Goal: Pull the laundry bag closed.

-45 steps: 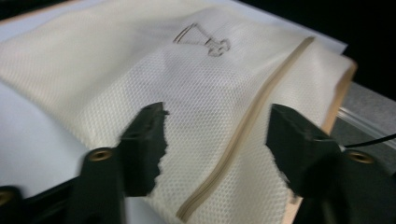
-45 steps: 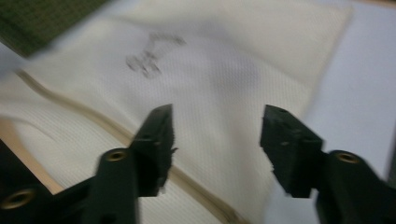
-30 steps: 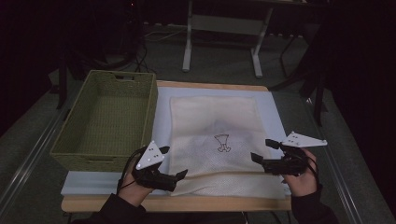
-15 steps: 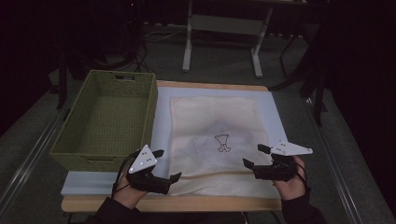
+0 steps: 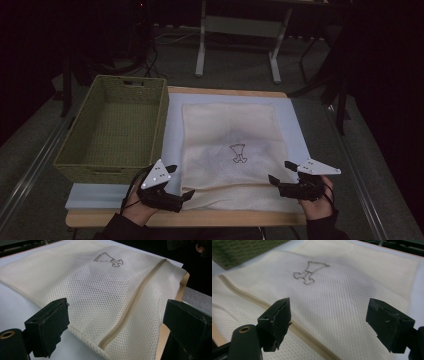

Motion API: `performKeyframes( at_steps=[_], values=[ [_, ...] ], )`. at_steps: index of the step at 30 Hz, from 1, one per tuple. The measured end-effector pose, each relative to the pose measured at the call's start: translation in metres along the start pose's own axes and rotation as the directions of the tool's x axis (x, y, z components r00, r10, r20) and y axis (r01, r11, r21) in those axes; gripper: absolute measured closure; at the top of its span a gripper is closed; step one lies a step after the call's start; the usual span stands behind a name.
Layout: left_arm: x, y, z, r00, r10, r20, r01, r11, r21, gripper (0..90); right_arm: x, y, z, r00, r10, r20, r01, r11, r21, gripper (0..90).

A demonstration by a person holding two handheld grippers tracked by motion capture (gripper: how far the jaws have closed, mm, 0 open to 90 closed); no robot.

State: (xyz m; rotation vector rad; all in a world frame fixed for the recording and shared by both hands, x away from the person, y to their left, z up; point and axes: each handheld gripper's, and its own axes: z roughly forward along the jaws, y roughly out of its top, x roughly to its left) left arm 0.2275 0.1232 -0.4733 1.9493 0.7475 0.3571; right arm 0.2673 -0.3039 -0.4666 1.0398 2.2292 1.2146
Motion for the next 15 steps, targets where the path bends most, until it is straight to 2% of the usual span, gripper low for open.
performKeyframes(
  at_steps=[4,7,15],
  values=[
    [0.0004,-0.0015,-0.0004,0.9999,0.009,-0.007,-0.009,1.0,0.001,6.9,-0.0029,-0.0072,-0.0005,0.9993,-0.006,0.036,0.006,1.0,0.018,18.7],
    [-0.0001,-0.0033,0.0016,0.9999,0.014,-0.002,-0.014,0.9998,0.011,6.9,-0.0047,-0.0096,-0.002,0.9985,0.001,0.054,-0.001,1.0,0.007,19.4],
    [-0.0041,-0.005,0.0053,0.9993,0.036,0.01,-0.036,0.9992,0.02,6.9,-0.0032,-0.0088,-0.001,0.9982,-0.009,0.059,0.009,1.0,-0.007,19.5]
  ],
)
